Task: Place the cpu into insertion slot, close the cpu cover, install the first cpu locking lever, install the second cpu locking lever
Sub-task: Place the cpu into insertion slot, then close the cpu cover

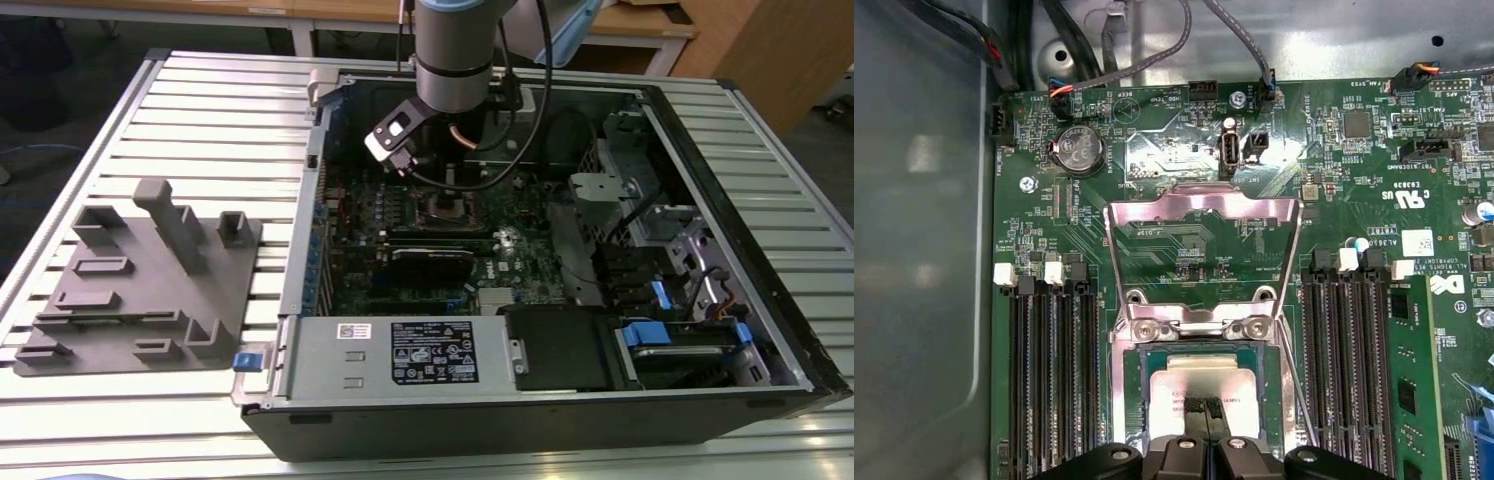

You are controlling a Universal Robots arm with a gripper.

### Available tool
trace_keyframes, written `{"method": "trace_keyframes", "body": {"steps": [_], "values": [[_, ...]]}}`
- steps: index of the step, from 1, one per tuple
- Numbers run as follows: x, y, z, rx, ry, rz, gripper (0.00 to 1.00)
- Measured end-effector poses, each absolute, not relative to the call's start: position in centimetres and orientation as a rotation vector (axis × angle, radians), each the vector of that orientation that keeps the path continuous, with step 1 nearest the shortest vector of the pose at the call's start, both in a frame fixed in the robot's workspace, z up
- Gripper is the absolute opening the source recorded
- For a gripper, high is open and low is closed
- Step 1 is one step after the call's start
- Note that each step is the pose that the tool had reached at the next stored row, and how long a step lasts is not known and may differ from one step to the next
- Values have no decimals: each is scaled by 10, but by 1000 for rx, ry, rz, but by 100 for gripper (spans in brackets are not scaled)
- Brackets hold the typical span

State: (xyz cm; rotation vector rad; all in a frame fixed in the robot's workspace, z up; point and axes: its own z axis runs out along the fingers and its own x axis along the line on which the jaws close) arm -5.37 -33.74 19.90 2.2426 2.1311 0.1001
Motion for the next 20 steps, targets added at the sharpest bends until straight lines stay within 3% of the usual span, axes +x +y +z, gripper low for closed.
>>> {"method": "trace_keyframes", "body": {"steps": [20], "values": [[-54,-337,215,2243,2131,101,11]]}}
